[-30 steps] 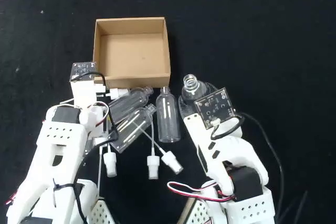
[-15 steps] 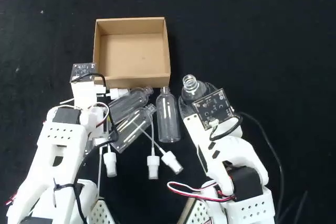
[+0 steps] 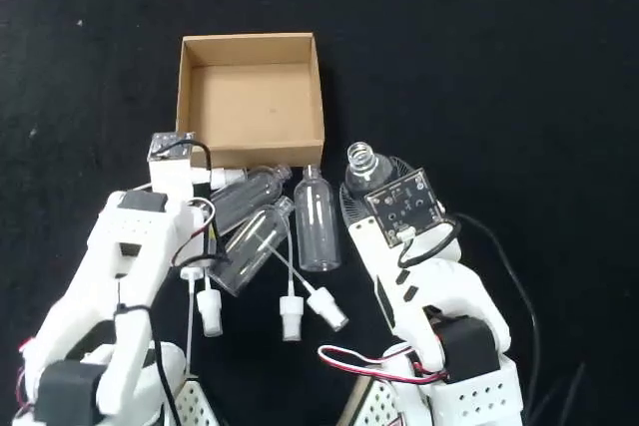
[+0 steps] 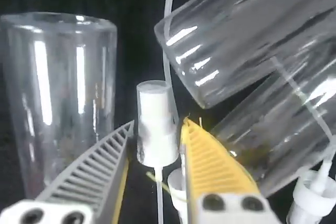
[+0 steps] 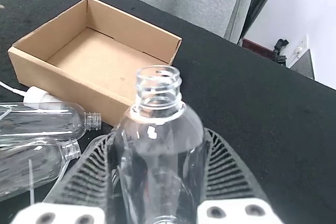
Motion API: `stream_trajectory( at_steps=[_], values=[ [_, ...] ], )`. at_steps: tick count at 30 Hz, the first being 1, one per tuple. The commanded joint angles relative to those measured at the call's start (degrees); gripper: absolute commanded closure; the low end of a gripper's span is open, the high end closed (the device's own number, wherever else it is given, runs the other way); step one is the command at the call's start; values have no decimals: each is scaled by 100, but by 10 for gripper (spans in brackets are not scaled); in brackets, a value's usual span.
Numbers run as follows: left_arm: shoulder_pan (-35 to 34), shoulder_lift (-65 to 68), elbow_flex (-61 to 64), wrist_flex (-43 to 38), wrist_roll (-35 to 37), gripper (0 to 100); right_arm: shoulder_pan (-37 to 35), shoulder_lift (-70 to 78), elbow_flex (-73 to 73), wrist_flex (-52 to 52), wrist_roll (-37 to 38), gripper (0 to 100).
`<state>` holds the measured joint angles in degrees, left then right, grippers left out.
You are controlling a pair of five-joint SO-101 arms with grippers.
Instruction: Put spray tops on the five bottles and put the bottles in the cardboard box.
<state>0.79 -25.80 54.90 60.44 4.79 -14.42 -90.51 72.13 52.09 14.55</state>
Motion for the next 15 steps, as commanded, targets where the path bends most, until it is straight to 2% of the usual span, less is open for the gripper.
stream_trajectory(
  at_steps=[1, 10, 15],
  values=[
    [40, 325, -418, -88, 62, 870, 123, -84, 4, -149, 53, 949],
    [-4, 879, -479, -404, 281, 878, 123, -92, 4, -149, 62, 949],
    [-4, 774, -479, -396, 246, 976, 123, -101, 4, -149, 62, 949]
  ],
)
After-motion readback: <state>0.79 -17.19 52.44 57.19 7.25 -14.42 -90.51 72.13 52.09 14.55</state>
